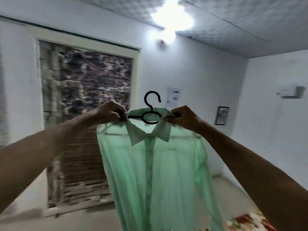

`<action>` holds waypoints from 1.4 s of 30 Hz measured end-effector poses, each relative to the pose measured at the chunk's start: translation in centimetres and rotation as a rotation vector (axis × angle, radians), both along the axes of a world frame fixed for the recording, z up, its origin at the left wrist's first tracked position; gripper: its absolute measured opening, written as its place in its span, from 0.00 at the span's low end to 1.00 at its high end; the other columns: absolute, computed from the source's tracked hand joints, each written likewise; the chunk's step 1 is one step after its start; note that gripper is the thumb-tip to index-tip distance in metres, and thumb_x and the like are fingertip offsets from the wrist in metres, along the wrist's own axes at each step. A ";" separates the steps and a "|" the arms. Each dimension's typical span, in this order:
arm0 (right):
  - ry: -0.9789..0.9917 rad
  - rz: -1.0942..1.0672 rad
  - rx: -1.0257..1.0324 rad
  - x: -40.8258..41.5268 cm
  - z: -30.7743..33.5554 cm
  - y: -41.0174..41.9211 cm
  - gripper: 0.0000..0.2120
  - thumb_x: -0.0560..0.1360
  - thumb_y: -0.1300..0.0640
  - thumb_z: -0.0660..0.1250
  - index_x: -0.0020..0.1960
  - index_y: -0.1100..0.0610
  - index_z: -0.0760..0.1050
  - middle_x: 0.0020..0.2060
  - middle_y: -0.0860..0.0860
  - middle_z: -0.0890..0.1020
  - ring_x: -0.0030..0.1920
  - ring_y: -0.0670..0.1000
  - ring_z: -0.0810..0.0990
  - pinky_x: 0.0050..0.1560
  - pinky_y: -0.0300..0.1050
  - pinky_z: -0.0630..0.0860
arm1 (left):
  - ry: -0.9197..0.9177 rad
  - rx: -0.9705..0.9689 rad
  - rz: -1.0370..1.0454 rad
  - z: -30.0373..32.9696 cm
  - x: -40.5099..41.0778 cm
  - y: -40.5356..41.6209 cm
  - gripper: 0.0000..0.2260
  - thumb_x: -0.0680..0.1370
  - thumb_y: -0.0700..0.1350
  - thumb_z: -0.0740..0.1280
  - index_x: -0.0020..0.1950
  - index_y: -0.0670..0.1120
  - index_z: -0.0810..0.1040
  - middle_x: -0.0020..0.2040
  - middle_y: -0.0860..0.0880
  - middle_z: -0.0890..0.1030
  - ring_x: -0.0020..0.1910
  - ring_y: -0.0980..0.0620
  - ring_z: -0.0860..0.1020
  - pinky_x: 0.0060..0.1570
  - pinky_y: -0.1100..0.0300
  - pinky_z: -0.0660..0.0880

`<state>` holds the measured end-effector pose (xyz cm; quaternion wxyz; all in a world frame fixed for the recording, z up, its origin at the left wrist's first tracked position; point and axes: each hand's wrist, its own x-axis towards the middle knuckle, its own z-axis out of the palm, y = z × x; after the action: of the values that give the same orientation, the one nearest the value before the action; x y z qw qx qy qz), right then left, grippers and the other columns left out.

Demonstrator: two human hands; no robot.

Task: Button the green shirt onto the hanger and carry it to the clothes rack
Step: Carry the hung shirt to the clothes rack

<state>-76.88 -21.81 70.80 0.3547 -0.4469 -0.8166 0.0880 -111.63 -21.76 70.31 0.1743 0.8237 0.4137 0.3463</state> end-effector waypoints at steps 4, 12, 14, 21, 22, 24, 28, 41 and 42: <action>0.026 0.216 -0.011 -13.5 -1.6 1.5 0.09 0.74 0.55 0.78 0.36 0.53 0.83 0.27 0.46 0.80 0.25 0.38 0.71 0.29 0.35 0.68 | 0.043 0.003 0.216 -0.7 -12.1 -5.6 0.13 0.66 0.31 0.66 0.43 0.43 0.86 0.40 0.39 0.85 0.38 0.50 0.81 0.42 0.55 0.78; -0.042 0.673 -0.153 -44.0 -4.4 1.8 0.12 0.71 0.53 0.78 0.46 0.62 0.84 0.36 0.50 0.79 0.38 0.46 0.74 0.39 0.46 0.72 | 0.199 0.116 0.720 -2.5 -37.9 -18.2 0.17 0.71 0.30 0.70 0.34 0.52 0.83 0.32 0.53 0.83 0.33 0.59 0.78 0.40 0.57 0.78; -0.038 0.759 -0.160 -51.6 -5.1 1.5 0.09 0.71 0.56 0.78 0.44 0.62 0.84 0.35 0.50 0.79 0.37 0.44 0.74 0.38 0.43 0.72 | 0.217 0.114 0.831 -3.0 -44.0 -20.9 0.12 0.69 0.29 0.70 0.37 0.45 0.85 0.36 0.46 0.85 0.36 0.52 0.80 0.43 0.49 0.81; -0.011 1.071 -0.199 -76.3 -5.2 -1.2 0.01 0.74 0.63 0.76 0.45 0.58 0.85 0.27 0.41 0.79 0.26 0.38 0.71 0.29 0.34 0.68 | 0.235 0.045 1.163 -2.9 -61.2 -28.9 0.25 0.69 0.24 0.67 0.35 0.56 0.82 0.37 0.55 0.84 0.37 0.63 0.81 0.45 0.58 0.79; -0.017 1.101 -0.195 -79.7 -4.7 -1.5 0.01 0.75 0.62 0.76 0.45 0.57 0.85 0.26 0.42 0.79 0.26 0.38 0.71 0.29 0.34 0.68 | 0.221 0.024 1.211 -2.6 -63.5 -30.1 0.24 0.69 0.24 0.67 0.35 0.56 0.81 0.37 0.57 0.83 0.35 0.67 0.80 0.45 0.59 0.78; -0.031 1.200 -0.204 -87.1 -3.6 -2.9 0.02 0.75 0.61 0.76 0.44 0.56 0.85 0.27 0.43 0.79 0.26 0.40 0.73 0.29 0.36 0.69 | 0.193 -0.036 1.339 -2.2 -68.3 -33.0 0.19 0.70 0.24 0.67 0.39 0.50 0.84 0.37 0.55 0.83 0.34 0.67 0.79 0.46 0.58 0.78; -0.033 1.336 -0.255 -98.9 -2.7 -7.1 0.07 0.76 0.62 0.75 0.39 0.56 0.83 0.26 0.43 0.80 0.26 0.39 0.75 0.29 0.35 0.71 | 0.179 -0.027 1.562 -1.7 -75.2 -38.9 0.13 0.71 0.25 0.67 0.49 0.36 0.86 0.43 0.43 0.85 0.37 0.56 0.78 0.40 0.64 0.74; -0.149 1.672 -0.288 -137.4 -5.6 -30.2 0.11 0.75 0.58 0.76 0.35 0.48 0.84 0.28 0.44 0.80 0.30 0.46 0.75 0.34 0.39 0.72 | 0.207 -0.158 1.966 -6.2 -103.6 -63.7 0.15 0.73 0.27 0.66 0.40 0.46 0.84 0.38 0.50 0.83 0.38 0.59 0.77 0.36 0.69 0.70; -0.153 1.681 -0.284 -140.5 -5.2 -32.1 0.12 0.75 0.58 0.75 0.35 0.48 0.84 0.28 0.44 0.81 0.29 0.45 0.75 0.33 0.38 0.72 | 0.204 -0.152 1.976 -6.0 -106.2 -65.7 0.19 0.72 0.27 0.66 0.36 0.52 0.83 0.35 0.54 0.82 0.36 0.61 0.79 0.37 0.67 0.73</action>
<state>-217.39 -53.96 65.64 0.0563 0.2623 -0.8796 0.3930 -217.80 -87.41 64.33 -0.1764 0.1218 0.9478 0.2362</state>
